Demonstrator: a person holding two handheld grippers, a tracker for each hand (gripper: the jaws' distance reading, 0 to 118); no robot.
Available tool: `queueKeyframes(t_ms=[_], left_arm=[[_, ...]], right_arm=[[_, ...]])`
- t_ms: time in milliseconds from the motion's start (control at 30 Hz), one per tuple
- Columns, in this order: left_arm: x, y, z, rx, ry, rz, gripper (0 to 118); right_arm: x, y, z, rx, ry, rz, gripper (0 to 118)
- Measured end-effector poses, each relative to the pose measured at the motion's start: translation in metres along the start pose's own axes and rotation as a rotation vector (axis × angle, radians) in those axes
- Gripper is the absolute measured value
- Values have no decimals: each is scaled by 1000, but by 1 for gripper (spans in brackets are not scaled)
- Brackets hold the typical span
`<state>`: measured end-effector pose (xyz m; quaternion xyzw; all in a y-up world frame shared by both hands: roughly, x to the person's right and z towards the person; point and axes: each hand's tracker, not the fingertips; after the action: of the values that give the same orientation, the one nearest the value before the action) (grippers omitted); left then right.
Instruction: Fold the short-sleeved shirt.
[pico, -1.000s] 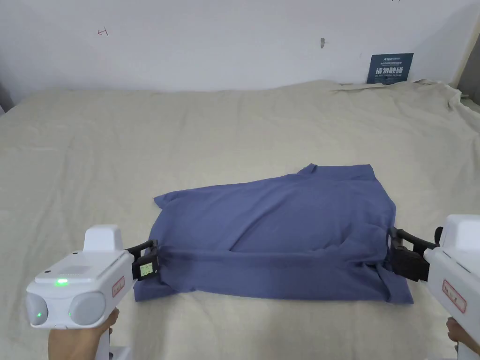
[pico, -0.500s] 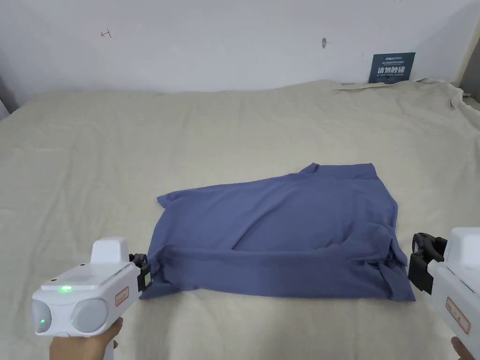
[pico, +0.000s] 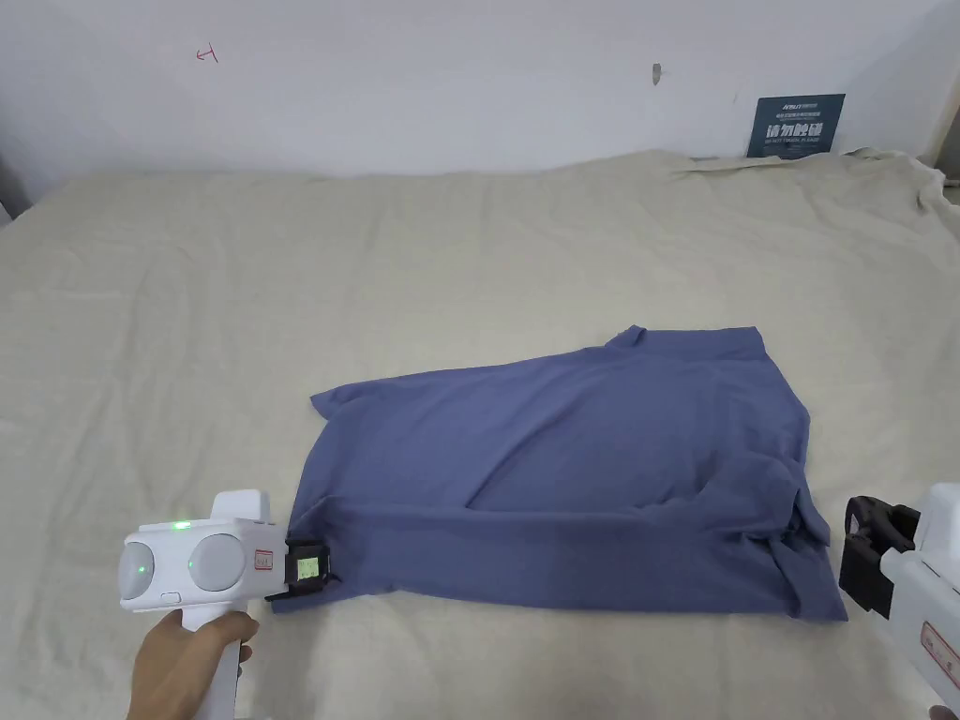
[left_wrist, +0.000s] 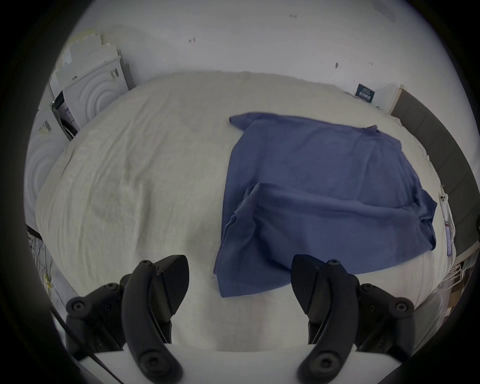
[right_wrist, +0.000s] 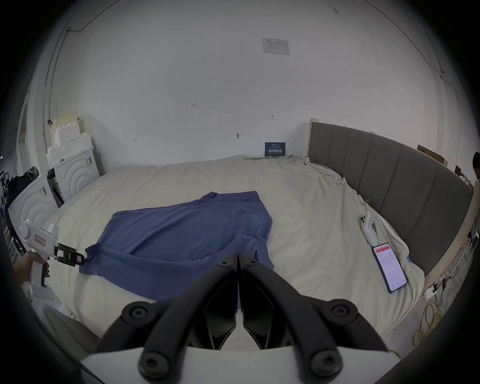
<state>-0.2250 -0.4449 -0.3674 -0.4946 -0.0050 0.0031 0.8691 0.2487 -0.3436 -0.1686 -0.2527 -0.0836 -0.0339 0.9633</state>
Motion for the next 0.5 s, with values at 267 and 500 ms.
queueKeyframes(t_ms=[267, 500], left_arm=[[6, -16, -28, -81, -3, -11, 48], [12, -15, -13, -32, -29, -103, 6]], right_arm=[[7, -6, -17, -39, -1, -19, 0], [12, -15, -33, -110, -5, -66, 0]])
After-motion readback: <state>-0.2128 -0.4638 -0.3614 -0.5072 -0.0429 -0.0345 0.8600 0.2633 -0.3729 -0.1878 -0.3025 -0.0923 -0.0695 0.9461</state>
